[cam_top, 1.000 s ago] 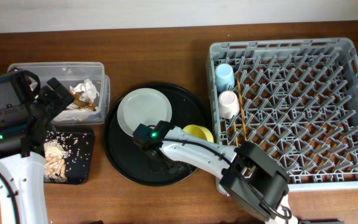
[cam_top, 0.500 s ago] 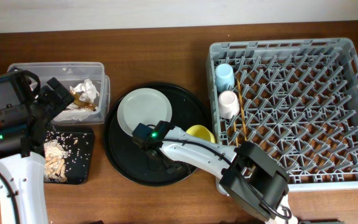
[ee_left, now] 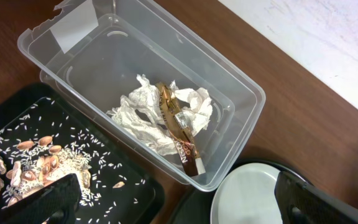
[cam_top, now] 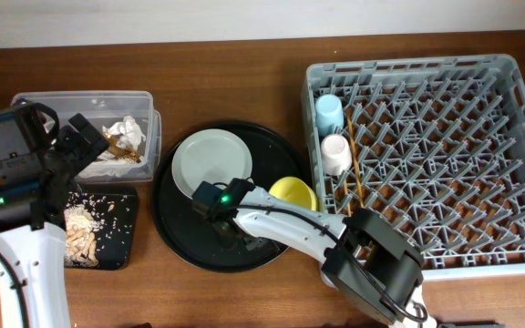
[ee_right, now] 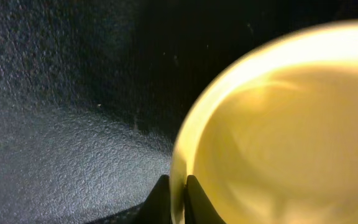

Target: Sort waste into correct bins and load items into the dishwasher rack

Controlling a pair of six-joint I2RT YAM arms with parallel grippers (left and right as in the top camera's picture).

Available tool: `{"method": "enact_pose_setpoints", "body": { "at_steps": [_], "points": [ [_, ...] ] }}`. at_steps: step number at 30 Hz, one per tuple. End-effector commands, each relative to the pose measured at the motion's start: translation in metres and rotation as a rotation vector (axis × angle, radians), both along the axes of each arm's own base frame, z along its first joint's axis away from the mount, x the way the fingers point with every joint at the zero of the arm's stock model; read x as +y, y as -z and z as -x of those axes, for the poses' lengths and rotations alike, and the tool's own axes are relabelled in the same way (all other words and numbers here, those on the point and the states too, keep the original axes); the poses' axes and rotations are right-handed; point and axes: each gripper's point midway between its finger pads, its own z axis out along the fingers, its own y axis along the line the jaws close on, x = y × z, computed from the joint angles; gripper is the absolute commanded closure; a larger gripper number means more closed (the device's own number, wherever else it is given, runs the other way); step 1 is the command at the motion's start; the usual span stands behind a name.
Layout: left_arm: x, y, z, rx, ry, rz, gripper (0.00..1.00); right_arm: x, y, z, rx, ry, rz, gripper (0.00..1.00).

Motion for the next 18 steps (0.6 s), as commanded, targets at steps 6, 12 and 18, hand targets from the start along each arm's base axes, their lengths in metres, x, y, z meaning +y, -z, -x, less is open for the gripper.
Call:
{"method": "enact_pose_setpoints", "body": {
  "at_steps": [6, 12, 18],
  "points": [
    [0.001, -0.006, 0.0, -0.018, -0.002, 0.002, 0.01, -0.003, -0.009, -0.006, -0.024, 0.013, 0.027, 0.96],
    [0.001, -0.006, 0.0, -0.018, -0.002, 0.002, 0.01, 0.054, -0.056, -0.014, 0.036, -0.062, -0.188, 0.96],
    [0.001, -0.006, 0.0, -0.018, -0.002, 0.002, 0.01, 0.075, -0.134, -0.014, 0.121, -0.088, -0.454, 0.96]
  ]
}}
